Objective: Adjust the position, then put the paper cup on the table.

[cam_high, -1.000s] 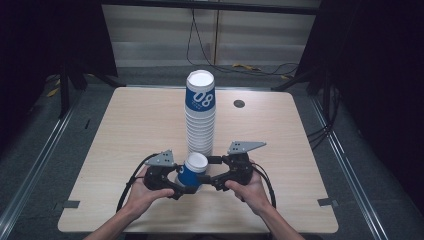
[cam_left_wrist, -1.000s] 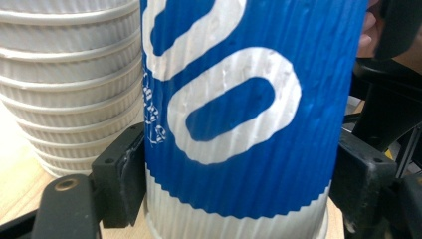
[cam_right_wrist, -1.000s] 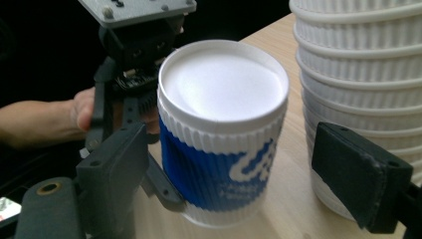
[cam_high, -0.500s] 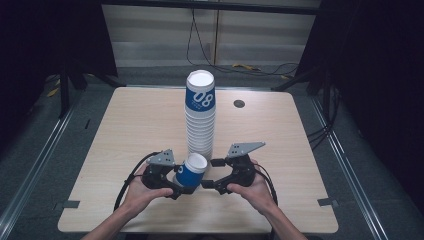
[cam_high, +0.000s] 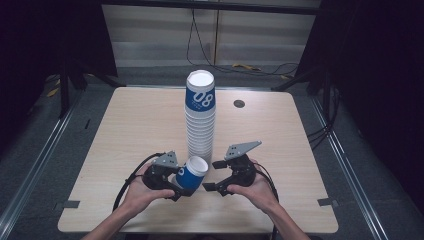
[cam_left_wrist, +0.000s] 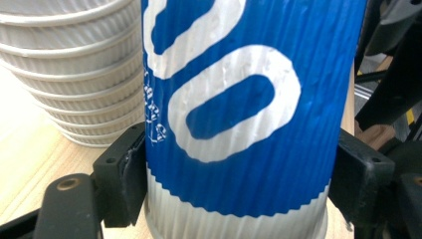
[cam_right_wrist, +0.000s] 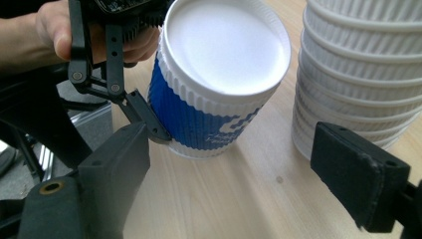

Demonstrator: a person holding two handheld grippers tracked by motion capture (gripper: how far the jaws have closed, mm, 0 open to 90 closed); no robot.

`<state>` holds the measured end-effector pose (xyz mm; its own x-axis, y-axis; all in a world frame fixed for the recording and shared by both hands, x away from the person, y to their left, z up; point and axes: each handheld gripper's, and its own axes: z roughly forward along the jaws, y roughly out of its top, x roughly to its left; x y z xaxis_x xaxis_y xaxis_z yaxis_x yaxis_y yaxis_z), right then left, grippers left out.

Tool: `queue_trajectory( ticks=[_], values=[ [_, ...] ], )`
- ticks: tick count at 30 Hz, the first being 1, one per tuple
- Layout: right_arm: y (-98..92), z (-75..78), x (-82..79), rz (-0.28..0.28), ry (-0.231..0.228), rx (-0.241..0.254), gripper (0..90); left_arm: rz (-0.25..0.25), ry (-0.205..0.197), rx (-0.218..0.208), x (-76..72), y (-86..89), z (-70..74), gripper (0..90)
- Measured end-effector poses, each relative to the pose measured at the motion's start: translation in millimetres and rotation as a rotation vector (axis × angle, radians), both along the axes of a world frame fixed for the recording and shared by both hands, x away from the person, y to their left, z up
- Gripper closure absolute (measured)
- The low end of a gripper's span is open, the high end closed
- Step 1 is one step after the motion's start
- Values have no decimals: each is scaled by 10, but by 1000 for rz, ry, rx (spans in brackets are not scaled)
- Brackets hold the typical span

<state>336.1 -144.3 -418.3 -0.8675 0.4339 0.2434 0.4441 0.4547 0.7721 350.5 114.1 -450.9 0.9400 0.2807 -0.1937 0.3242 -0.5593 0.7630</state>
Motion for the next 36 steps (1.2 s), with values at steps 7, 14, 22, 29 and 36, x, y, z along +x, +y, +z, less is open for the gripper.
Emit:
queue_trajectory(
  ticks=[7, 14, 22, 29, 36],
  values=[
    [41, -37, -14, 43, 10, -54, 156, -1, -7, 61, 26, -8, 12, 221],
    [64, -4, -9, 63, -10, -83, 187, -21, -1, 102, 38, -5, -5, 224],
    [100, 12, -22, 109, -9, -145, 165, -31, -13, 137, -5, -40, -32, 228],
    [148, -25, -46, 163, -19, -224, 155, -91, -13, 179, -18, -58, 31, 229],
    [159, -59, -65, 184, -10, -284, 185, -144, -26, 251, -51, -108, 37, 228]
  ],
)
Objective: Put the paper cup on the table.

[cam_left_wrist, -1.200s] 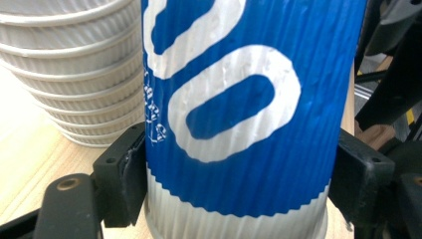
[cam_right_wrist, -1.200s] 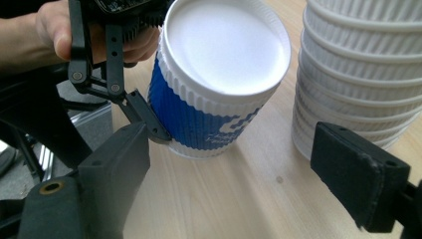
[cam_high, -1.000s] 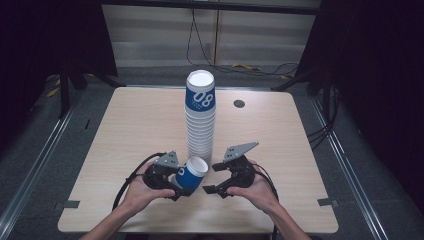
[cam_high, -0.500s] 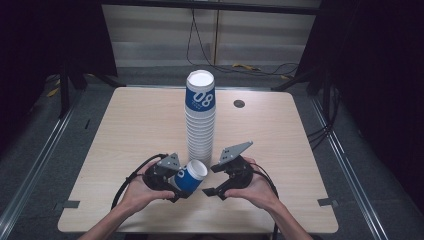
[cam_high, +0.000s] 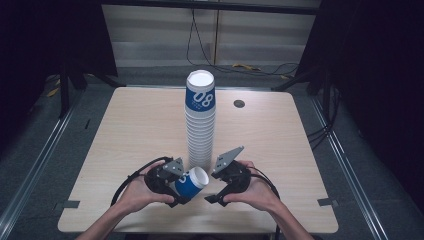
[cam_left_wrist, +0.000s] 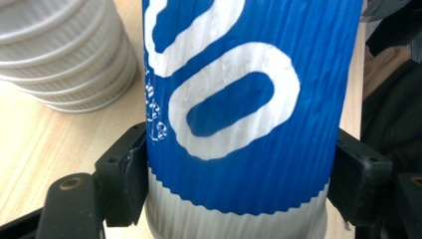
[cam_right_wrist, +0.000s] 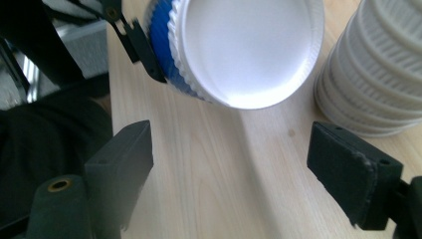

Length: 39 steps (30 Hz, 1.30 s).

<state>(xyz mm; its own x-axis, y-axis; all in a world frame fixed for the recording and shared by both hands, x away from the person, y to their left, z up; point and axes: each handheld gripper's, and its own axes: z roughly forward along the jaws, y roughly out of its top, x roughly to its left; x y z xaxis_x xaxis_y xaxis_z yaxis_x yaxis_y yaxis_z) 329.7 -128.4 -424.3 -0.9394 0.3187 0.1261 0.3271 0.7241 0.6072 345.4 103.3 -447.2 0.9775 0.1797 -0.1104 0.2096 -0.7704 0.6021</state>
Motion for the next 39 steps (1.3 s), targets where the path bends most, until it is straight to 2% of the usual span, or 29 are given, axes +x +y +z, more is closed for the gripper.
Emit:
queue_trajectory(
  ticks=[5, 11, 14, 17, 18, 20, 22, 23, 27, 28, 29, 30, 31, 32, 33, 34, 36, 39],
  values=[
    [23, -52, 44, 7, -5, -59, 197, -4, 11, 21, -5, -31, -20, 227],
    [46, -76, 82, 21, -15, -101, 200, -14, 21, 61, -23, -76, -59, 227],
    [70, -86, 82, 30, -24, -123, 191, -34, 14, 77, -41, -119, -64, 228],
    [82, -92, 75, 35, -3, -129, 198, -51, -1, 106, -51, -166, -58, 228],
    [89, -95, 76, 43, -8, -129, 197, -46, -5, 104, -58, -189, -59, 228],
    [102, -93, 73, 50, -9, -126, 198, -70, -28, 132, -50, -220, -34, 228],
    [114, -81, 67, 49, -7, -128, 199, -63, -30, 125, -61, -251, -32, 228],
    [120, -77, 68, 55, -9, -125, 200, -80, -38, 142, -55, -261, -26, 228],
    [143, -59, 69, 76, -15, -113, 206, -80, -42, 154, -78, -295, -31, 227],
    [154, -56, 65, 81, -14, -108, 208, -66, -45, 133, -87, -307, -35, 227],
    [165, -55, 59, 83, -11, -105, 209, -85, -52, 153, -76, -302, -19, 228],
    [170, -50, 57, 83, -11, -106, 211, -125, -66, 198, -56, -293, 10, 228],
    [176, -47, 54, 85, -9, -100, 212, -135, -78, 209, -55, -295, 21, 227],
    [179, -42, 52, 86, -7, -96, 212, -131, -78, 201, -61, -299, 26, 228],
    [182, -37, 55, 88, -6, -94, 212, -148, -89, 206, -54, -300, 43, 227],
    [185, -34, 55, 83, -7, -86, 210, -125, -82, 188, -77, -312, 36, 227],
    [191, -22, 54, 97, -13, -83, 218, -149, -89, 202, -87, -334, 30, 227],
    [201, -8, 48, 103, -4, -83, 225, -139, -88, 204, -123, -378, -3, 226]
  ],
)
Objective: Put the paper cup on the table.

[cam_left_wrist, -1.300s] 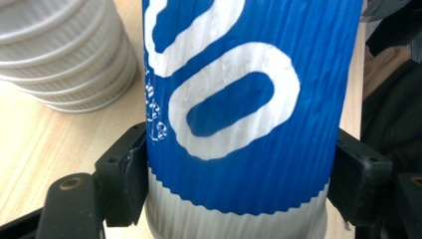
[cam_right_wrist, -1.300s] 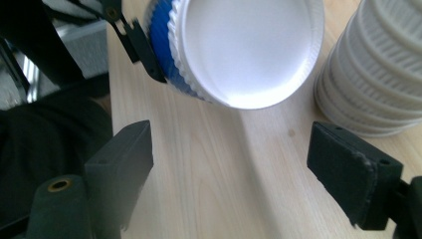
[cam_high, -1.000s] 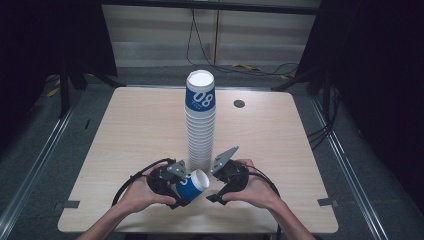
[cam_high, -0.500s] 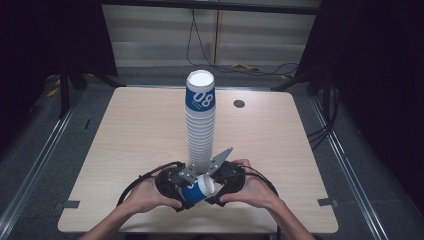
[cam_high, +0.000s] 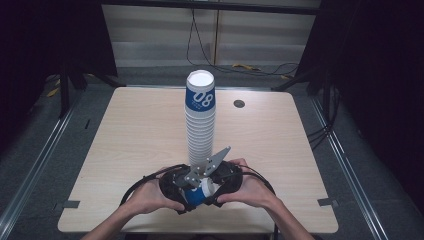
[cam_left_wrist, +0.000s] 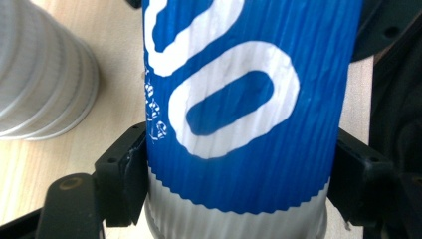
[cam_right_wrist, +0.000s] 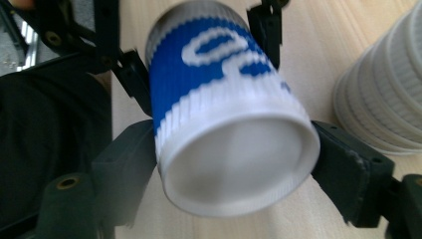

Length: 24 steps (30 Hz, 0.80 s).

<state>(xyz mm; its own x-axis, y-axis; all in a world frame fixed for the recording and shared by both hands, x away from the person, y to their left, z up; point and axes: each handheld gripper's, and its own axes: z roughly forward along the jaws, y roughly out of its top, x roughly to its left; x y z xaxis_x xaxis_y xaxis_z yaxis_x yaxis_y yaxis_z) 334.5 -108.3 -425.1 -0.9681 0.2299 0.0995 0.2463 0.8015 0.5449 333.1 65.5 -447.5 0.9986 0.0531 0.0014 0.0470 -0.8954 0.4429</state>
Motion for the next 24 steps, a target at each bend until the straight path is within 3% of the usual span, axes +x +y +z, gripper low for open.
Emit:
queue_trajectory(
  ticks=[2, 3, 9, 10, 11, 12, 14, 21, 24],
  values=[
    [7, -6, -4, 9, 9, 6, 251, 27, 14, -38, -31, -15, -7, 225],
    [6, -8, -6, 16, 15, 4, 256, -12, 3, -5, -9, -6, 22, 224],
    [-27, 4, -6, 19, 25, 27, 282, -35, -20, -23, -8, 17, 6, 212],
    [-29, 3, -8, 20, 27, 34, 285, 2, -1, -63, -40, 15, -18, 207],
    [-32, 8, -9, 19, 23, 36, 286, -32, -26, -41, -10, 32, -2, 204],
    [-35, 11, -7, 21, 17, 40, 287, -1, -15, -83, -34, 32, -27, 201],
    [-45, 14, -7, 19, 16, 44, 289, -12, -22, -92, -24, 52, -23, 194],
    [-57, 5, -5, -1, 18, 49, 292, 21, -44, -130, -5, 96, -2, 167],
    [-80, 8, 4, -11, 16, 60, 292, 24, -51, -165, 4, 120, 26, 160]
  ],
)
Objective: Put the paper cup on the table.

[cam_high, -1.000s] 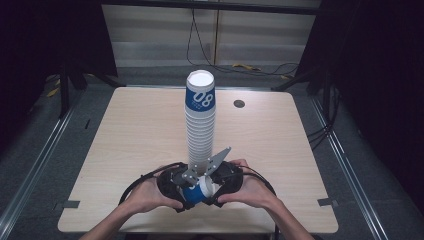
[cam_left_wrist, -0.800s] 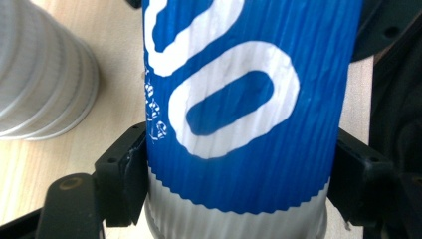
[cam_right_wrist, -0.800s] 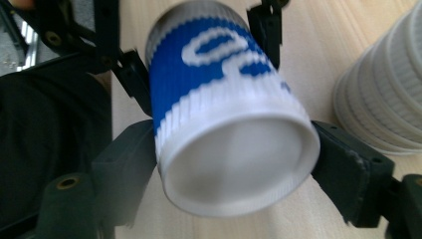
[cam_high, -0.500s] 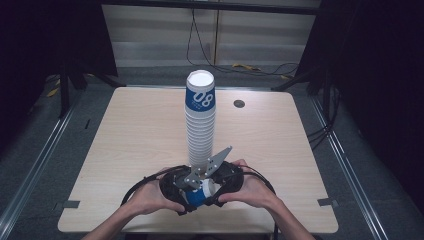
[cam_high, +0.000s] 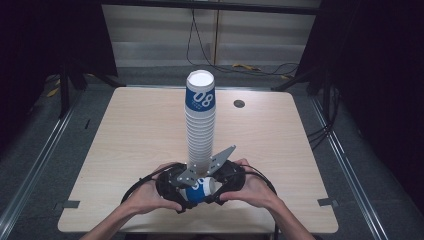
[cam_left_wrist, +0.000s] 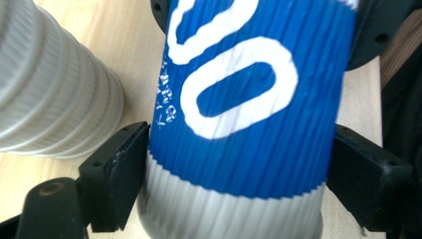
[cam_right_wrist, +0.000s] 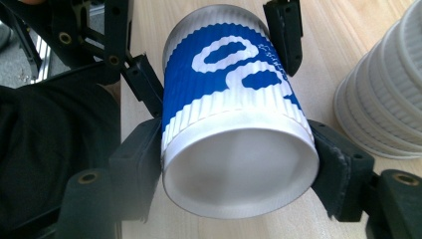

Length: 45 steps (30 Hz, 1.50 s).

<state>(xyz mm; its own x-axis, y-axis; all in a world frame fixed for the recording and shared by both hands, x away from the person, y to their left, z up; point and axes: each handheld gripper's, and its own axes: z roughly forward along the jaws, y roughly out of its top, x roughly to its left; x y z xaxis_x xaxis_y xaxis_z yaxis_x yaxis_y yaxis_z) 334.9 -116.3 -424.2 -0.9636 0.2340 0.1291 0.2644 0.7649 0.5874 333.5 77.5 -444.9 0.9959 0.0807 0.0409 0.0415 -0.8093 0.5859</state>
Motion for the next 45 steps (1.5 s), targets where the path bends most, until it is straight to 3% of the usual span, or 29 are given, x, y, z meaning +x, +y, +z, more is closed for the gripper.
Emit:
queue_trajectory(
  ticks=[4, 8, 10, 12, 18, 22, 24, 26, 36, 45],
  values=[
    [-34, -2, 5, -8, 0, 4, 292, 2, -8, -46, 15, 45, 34, 160],
    [-51, -2, -2, -15, 2, 9, 293, 21, 22, -91, 18, 83, 54, 160],
    [-61, 5, -1, -16, -4, 16, 293, 20, 30, -122, 21, 115, 74, 161],
    [-76, 12, 1, -24, -8, 21, 293, 26, 31, -181, 21, 164, 107, 161],
    [-148, 34, -6, -52, -3, 45, 292, 58, 53, -266, 79, 301, 173, 163],
    [-191, 8, -7, -75, 7, 50, 292, 121, 126, -337, 115, 380, 135, 161],
    [-224, 2, -5, -91, 8, 71, 292, 130, 141, -356, 132, 421, 117, 161],
    [-255, -2, -3, -106, 2, 84, 291, 143, 125, -357, 135, 463, 113, 161],
    [-384, -55, -18, -153, 10, 148, 291, 207, 132, -440, 140, 577, 101, 160],
    [-507, -40, -71, -197, -8, 246, 290, 203, 95, -491, 109, 613, 139, 159]
  ],
)
